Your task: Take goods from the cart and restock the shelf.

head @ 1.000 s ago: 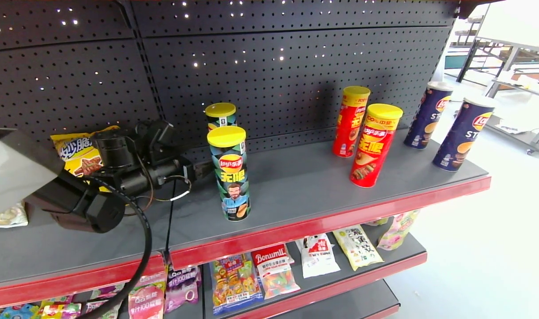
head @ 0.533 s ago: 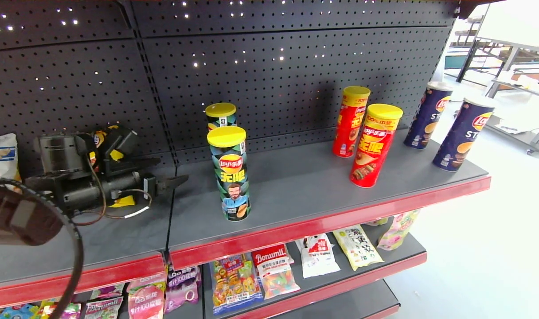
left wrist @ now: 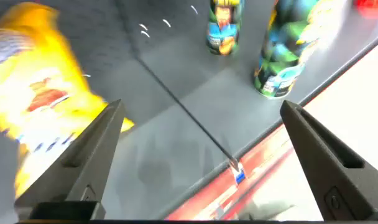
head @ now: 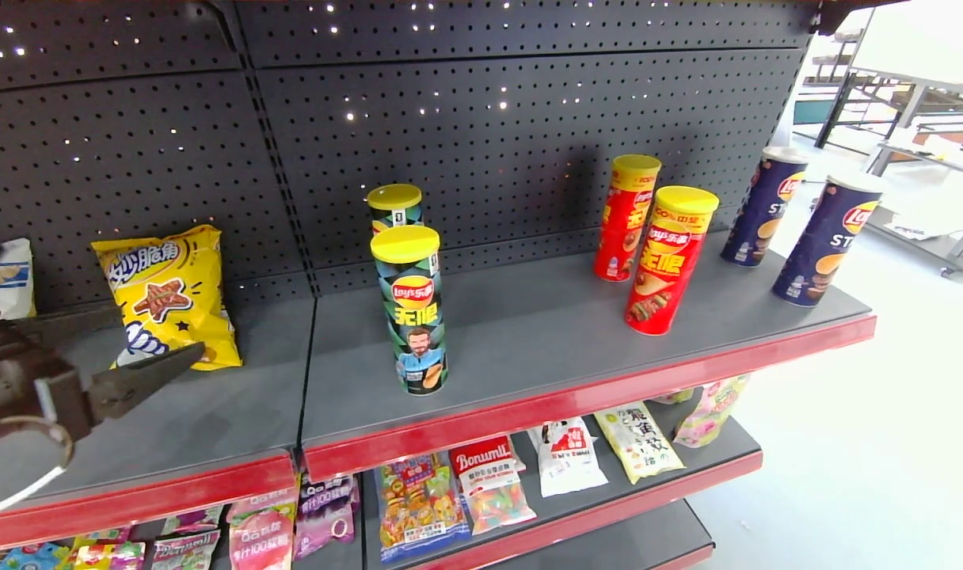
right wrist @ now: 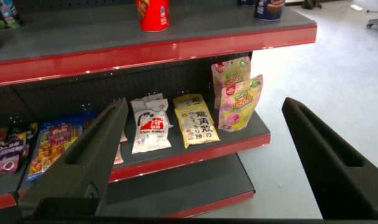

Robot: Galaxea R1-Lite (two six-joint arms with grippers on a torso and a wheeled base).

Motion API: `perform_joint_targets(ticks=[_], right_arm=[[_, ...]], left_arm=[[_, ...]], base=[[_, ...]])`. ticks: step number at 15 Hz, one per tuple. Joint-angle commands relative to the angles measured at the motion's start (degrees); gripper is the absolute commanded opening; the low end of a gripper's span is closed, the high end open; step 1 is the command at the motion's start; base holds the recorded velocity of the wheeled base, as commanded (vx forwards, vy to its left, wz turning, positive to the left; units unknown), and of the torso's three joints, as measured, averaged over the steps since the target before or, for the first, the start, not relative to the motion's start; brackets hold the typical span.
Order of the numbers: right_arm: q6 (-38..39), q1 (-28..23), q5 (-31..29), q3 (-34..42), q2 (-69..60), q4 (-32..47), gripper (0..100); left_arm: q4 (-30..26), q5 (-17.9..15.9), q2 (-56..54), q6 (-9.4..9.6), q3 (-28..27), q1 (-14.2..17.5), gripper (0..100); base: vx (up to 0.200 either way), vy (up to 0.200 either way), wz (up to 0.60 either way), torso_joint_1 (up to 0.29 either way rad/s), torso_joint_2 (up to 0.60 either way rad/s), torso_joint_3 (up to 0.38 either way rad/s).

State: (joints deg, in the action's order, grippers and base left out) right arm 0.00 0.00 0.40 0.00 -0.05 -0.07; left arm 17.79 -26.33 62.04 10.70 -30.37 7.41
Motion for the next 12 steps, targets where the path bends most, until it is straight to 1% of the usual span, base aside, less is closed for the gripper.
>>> perform_joint_targets(ticks=[1, 2, 3, 4, 5, 7, 9, 12], right_arm=[[0.0, 0.0, 0.0, 0.0, 0.0, 0.0, 100], [0.0, 0.0, 0.0, 0.0, 0.0, 0.0, 100], [0.0, 0.0, 0.0, 0.0, 0.0, 0.0, 100], [0.0, 0.0, 0.0, 0.0, 0.0, 0.0, 100], [0.0, 0.0, 0.0, 0.0, 0.0, 0.0, 100], [-0.1, 0.0, 0.0, 0.0, 0.0, 0.0, 100], [0.0, 0.0, 0.0, 0.0, 0.0, 0.0, 100], [0.0, 0.0, 0.0, 0.0, 0.0, 0.0, 100]], left_arm=[[-5.0, 4.0, -25.6, -4.99, 8.0, 5.0, 100], [-6.4, 5.2, -27.8, -4.9, 7.8, 5.0, 100], [-8.7, 8.0, -30.6, -4.55, 7.3, 5.0, 100], [-9.5, 9.2, -31.5, -4.29, 7.3, 5.0, 100], [-10.1, 11.3, -32.8, -4.11, 7.3, 5.0, 100], [-10.1, 11.8, -32.8, -4.2, 7.1, 5.0, 100], [-10.1, 14.6, -32.9, -4.2, 7.3, 5.0, 100], [-10.1, 16.0, -32.9, -4.02, 7.3, 5.0, 100]], base=[[0.0, 0.0, 0.0, 0.0, 0.0, 0.0], [0.0, 0.0, 0.0, 0.0, 0.0, 0.0], [0.0, 0.0, 0.0, 0.0, 0.0, 0.0], [0.0, 0.0, 0.0, 0.0, 0.0, 0.0], [0.0, 0.0, 0.0, 0.0, 0.0, 0.0], [0.0, 0.0, 0.0, 0.0, 0.0, 0.0], [0.0, 0.0, 0.0, 0.0, 0.0, 0.0], [0.0, 0.0, 0.0, 0.0, 0.0, 0.0]])
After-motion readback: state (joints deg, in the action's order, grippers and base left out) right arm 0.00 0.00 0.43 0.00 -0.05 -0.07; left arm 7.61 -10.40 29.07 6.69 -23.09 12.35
